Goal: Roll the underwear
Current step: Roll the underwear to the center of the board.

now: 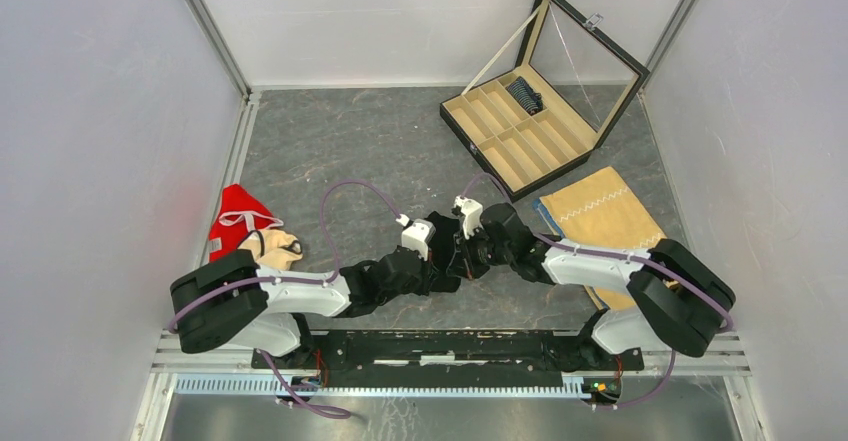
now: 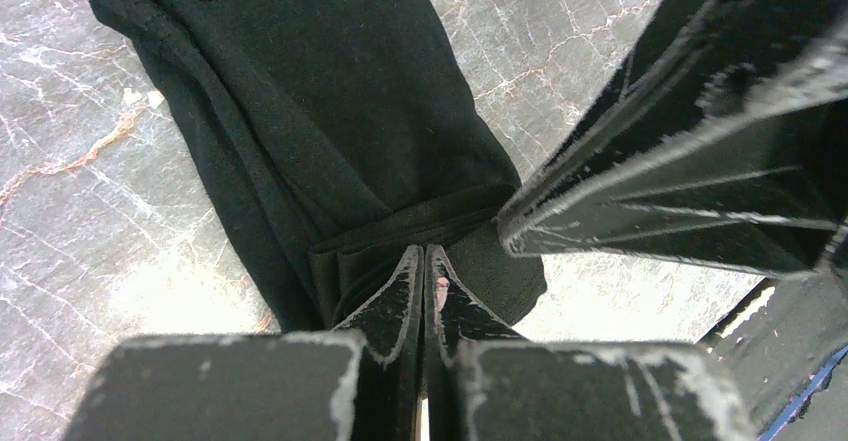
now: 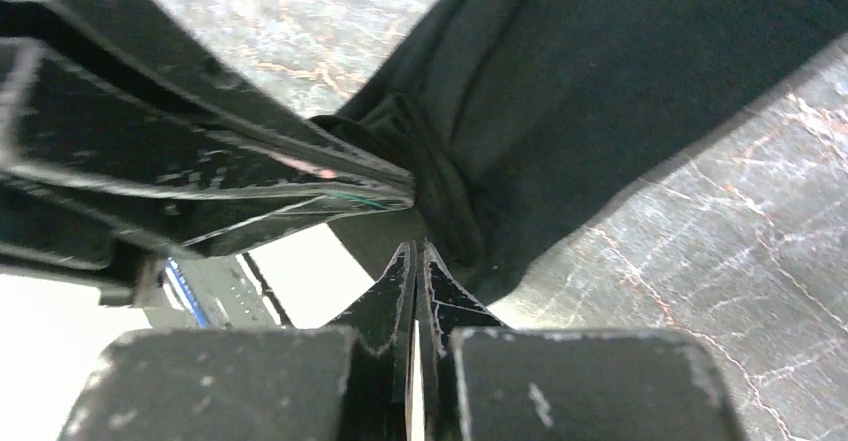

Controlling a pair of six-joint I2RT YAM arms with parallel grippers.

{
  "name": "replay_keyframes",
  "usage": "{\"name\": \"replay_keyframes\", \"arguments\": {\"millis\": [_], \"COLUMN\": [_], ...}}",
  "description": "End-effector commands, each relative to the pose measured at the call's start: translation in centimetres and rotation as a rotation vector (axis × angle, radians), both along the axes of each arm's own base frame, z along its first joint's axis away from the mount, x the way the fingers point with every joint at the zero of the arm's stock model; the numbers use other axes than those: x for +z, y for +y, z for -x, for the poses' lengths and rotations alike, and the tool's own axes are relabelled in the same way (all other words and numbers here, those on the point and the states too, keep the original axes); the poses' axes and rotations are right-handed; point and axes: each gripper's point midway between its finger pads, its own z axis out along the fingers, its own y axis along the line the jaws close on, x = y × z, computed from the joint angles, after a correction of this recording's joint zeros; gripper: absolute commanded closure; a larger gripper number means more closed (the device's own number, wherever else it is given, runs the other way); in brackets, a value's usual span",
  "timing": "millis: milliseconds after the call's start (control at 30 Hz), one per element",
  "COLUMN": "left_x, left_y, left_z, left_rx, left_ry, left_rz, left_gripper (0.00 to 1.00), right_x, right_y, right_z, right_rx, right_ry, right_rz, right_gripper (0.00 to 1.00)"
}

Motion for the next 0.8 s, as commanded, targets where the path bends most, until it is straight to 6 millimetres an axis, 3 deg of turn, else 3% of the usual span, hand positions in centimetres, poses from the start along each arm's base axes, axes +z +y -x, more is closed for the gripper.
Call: {"name": "replay_keyframes", "arguments": {"millis": [0,233,367,633,767], "left_x": [-3.4,-2.7,-1.3,2.9,3.2], "left_y": [2.6,2.5,2.4,1.5,1.5], "left_z": [1.6,1.5,1.3,1.2,1.3], "left_rx": [0.012,0.016,0.028,0.015,0.005], "left_ry": [0.089,0.079,0.065,0.026,0.02], "left_rz": [-0.11,-0.089,-0.056,0.059,0.071], "left_gripper": [0.98,0.98,0.98,0.98,0.98], "right_x": [-1.3,-4.9,-6.1,-6.8,-6.9], "right_y": [-0.6,-2.8,-3.7,-4.1,-4.0], "right_z": [-1.9,-2.1,-1.7,-1.1,-1.0], "right_rx": [-0.114,-0.162,-0.166,-0.157,-0.155], "right_ry": [-0.025,-0.014,-0.001,0.008,0.01], "right_rz": [0.04,0.184,0.227,0.242,0.24], "right_gripper": [0.98,0.99,1.0,1.0,0.99]}}
